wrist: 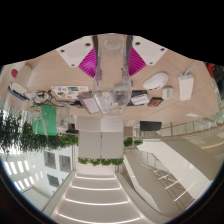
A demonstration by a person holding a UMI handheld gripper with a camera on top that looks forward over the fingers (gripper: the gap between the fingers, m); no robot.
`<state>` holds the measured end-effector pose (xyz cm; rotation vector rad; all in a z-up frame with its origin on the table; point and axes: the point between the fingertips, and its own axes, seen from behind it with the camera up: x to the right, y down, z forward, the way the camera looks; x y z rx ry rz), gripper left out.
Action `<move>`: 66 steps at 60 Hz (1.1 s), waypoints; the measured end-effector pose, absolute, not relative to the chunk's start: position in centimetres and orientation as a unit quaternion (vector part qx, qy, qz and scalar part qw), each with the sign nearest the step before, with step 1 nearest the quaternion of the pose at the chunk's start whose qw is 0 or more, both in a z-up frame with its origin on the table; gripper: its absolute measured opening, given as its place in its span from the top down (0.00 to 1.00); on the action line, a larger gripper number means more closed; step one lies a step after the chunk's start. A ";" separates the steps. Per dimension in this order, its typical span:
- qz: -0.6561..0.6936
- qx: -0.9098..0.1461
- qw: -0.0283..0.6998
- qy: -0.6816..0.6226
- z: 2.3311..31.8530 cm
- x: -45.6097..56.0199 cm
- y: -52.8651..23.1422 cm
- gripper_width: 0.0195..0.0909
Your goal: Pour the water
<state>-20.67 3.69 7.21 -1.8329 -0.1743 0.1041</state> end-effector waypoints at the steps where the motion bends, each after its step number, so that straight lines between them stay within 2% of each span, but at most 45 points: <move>1: 0.056 -0.797 0.598 -0.070 7.2 -20.6 3.8 0.74; 2: 0.066 -0.801 0.592 -0.065 7.2 -20.6 3.8 0.77; 8: 0.138 -0.809 0.571 -0.030 8.7 -21.1 3.3 0.77; 11: 0.188 -0.801 0.568 -0.003 11.3 -20.7 3.6 0.77; 12: 0.206 -0.798 0.567 0.009 12.3 -20.5 3.7 0.81; 13: 0.217 -0.795 0.565 0.026 13.4 -21.3 4.1 0.77; 19: 0.357 -0.746 0.549 0.124 19.4 -17.1 5.5 0.77; 20: 0.374 -0.738 0.543 0.147 21.1 -17.3 5.4 0.77; 26: 0.484 -0.668 0.500 0.262 23.6 -10.8 7.3 0.77; 31: 0.559 -0.608 0.433 0.361 22.7 -6.1 8.6 0.77; 41: 0.672 -0.447 0.276 0.521 18.1 -0.2 8.7 0.77; 47: 0.697 -0.385 0.255 0.549 17.4 1.8 8.7 0.77; 54: 0.712 -0.345 0.249 0.559 18.9 3.0 9.4 0.77; 60: 0.727 -0.314 0.239 0.562 19.6 4.6 6.9 0.77; 61: 0.721 -0.315 0.239 0.570 19.7 3.9 9.5 0.77; 66: 0.723 -0.309 0.237 0.571 19.8 4.2 9.7 0.77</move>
